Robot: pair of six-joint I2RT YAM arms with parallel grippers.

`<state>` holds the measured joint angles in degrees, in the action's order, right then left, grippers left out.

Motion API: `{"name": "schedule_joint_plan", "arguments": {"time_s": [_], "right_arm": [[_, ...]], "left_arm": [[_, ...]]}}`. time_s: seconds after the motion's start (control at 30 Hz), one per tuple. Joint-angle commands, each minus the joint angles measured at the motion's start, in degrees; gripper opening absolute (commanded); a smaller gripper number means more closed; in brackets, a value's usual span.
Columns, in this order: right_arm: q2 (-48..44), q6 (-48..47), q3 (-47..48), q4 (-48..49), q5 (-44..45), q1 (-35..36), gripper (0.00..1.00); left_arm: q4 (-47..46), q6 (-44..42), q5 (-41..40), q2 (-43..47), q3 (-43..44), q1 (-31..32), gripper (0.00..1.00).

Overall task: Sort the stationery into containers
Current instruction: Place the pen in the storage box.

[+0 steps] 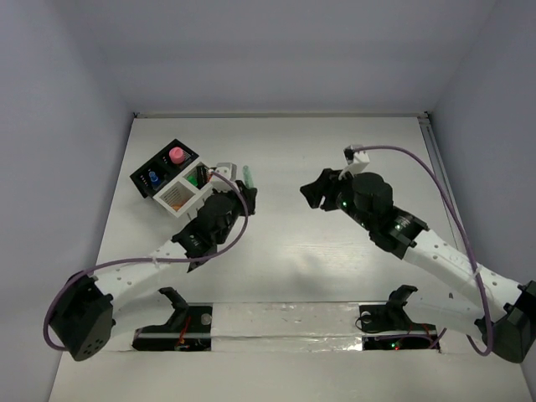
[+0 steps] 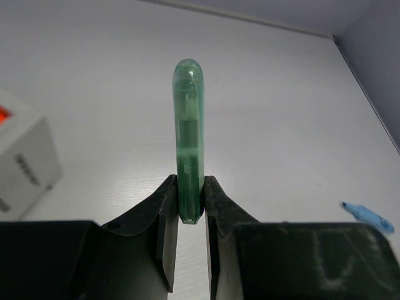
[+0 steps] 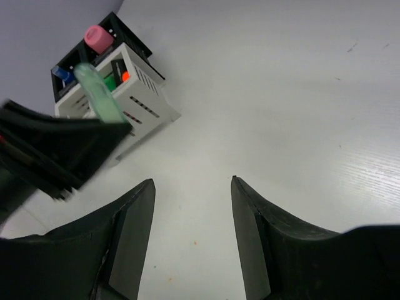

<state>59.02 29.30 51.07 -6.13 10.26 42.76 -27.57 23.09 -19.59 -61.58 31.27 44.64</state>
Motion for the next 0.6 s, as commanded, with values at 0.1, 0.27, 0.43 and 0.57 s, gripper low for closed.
{"name": "schedule_joint_plan", "arguments": {"time_s": [0.1, 0.27, 0.43, 0.57], "right_arm": [[-3.74, 0.23, -14.13, 3.14, -3.39, -0.05, 0.57], [-4.97, -0.29, -17.14, 3.67, -7.0, -0.05, 0.56], [-5.06, -0.56, -19.25, 4.28, -8.41, -0.05, 0.56], [-6.02, -0.82, -21.27, 4.64, -8.51, -0.05, 0.56]], "left_arm": [[7.7, 1.86, -9.58, 9.36, 3.01, -7.72, 0.0], [14.47, 3.8, -11.08, 9.91, 3.62, -16.58, 0.0], [14.92, 6.53, -11.69, 7.19, 4.94, -21.96, 0.0], [17.72, 5.12, -17.4, 4.72, 6.44, -21.97, 0.0]]}}
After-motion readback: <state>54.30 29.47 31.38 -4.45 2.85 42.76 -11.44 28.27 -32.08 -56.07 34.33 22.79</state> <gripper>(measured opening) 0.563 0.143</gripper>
